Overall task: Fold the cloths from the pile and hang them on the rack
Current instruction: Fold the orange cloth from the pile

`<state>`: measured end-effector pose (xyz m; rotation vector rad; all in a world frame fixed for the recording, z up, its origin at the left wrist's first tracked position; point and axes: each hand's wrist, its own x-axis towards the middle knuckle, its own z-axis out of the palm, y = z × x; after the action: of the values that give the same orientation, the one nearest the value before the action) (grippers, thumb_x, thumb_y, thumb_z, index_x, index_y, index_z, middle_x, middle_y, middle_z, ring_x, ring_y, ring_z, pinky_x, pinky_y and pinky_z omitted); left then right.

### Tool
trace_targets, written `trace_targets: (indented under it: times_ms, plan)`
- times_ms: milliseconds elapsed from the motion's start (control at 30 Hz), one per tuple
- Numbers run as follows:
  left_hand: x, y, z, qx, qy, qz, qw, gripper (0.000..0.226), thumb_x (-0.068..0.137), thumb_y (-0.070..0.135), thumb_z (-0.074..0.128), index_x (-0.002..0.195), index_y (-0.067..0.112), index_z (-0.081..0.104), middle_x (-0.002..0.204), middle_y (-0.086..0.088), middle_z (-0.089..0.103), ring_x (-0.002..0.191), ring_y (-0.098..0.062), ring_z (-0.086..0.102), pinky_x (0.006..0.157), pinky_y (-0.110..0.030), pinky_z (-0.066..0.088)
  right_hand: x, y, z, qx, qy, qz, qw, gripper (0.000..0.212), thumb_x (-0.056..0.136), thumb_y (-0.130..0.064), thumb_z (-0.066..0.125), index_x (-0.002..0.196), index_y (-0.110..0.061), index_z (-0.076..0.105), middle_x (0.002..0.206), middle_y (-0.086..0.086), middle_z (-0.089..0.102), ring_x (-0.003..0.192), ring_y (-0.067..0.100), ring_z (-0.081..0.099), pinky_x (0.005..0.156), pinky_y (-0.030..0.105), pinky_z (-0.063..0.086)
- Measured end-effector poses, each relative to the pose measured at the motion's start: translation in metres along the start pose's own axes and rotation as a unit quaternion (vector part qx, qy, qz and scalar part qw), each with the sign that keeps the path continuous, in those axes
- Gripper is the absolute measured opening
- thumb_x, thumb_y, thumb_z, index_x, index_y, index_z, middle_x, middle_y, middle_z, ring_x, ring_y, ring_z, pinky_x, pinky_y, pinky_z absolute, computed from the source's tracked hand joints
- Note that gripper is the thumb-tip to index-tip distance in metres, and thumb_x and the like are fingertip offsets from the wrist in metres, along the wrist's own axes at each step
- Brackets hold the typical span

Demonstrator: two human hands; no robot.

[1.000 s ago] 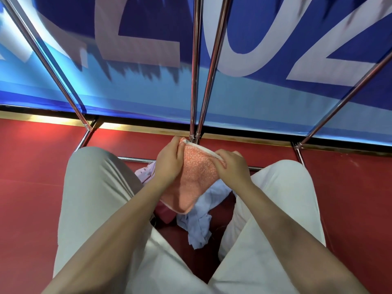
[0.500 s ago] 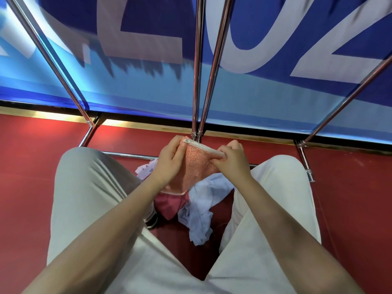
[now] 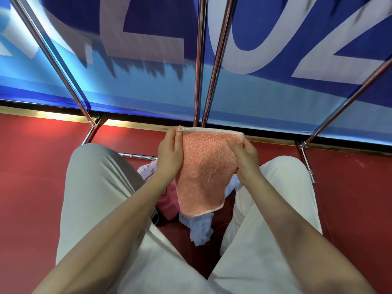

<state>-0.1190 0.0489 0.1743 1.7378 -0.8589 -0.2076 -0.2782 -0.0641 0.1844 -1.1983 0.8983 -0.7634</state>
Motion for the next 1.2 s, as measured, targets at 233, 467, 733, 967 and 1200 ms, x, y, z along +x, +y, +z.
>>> trace_targets:
  times_ms: [233,467,733,967,1200]
  plan:
    - [0.003,0.015,0.009,-0.129,0.006,-0.121,0.984,0.03,0.105,0.025,0.034,0.115,0.012,0.059,0.102,0.004,0.06,0.094,-0.008,0.053,0.081,-0.022,0.04,0.005,0.004,0.006,-0.068,0.047,-0.042,0.996,0.017,0.096,-0.025,0.054,0.092,-0.016,0.068,0.078,0.011,0.058,0.078,0.015,0.052,0.071,0.031,0.043]
    - [0.015,0.024,0.02,-0.247,0.026,-0.214,0.945,0.024,0.099,0.017,0.039,0.087,0.018,0.06,0.084,0.002,0.059,0.081,-0.011,0.052,0.079,-0.031,0.041,0.009,0.001,0.018,-0.068,0.009,0.002,0.998,0.033,0.088,-0.016,0.067,0.12,-0.016,0.063,0.105,-0.007,0.066,0.094,0.004,0.062,0.077,0.017,0.049]
    - [0.018,0.017,0.015,-0.1,0.062,-0.153,0.981,0.025,0.102,0.022,0.039,0.082,0.019,0.053,0.071,0.012,0.05,0.066,0.003,0.045,0.065,-0.023,0.034,0.01,0.006,0.024,-0.193,0.069,-0.054,0.977,0.009,0.089,-0.025,0.063,0.081,-0.023,0.058,0.072,-0.009,0.057,0.065,0.006,0.05,0.061,0.025,0.04]
    - [0.002,0.008,0.028,-0.12,0.035,-0.267,0.956,0.029,0.103,0.028,0.035,0.099,0.013,0.06,0.084,0.006,0.057,0.08,-0.01,0.05,0.07,-0.029,0.039,0.007,0.022,0.034,-0.294,0.124,-0.051,0.946,0.016,0.088,-0.028,0.056,0.093,-0.013,0.057,0.079,-0.003,0.06,0.074,0.018,0.058,0.066,0.034,0.046]
    - [-0.011,0.018,0.041,-0.138,0.067,-0.253,0.955,0.027,0.103,0.024,0.037,0.103,0.007,0.058,0.083,0.003,0.054,0.08,-0.012,0.047,0.069,-0.028,0.037,0.005,0.022,0.045,-0.258,0.157,0.021,0.953,0.022,0.088,-0.031,0.054,0.092,-0.01,0.06,0.082,0.0,0.061,0.082,0.023,0.057,0.071,0.031,0.04]
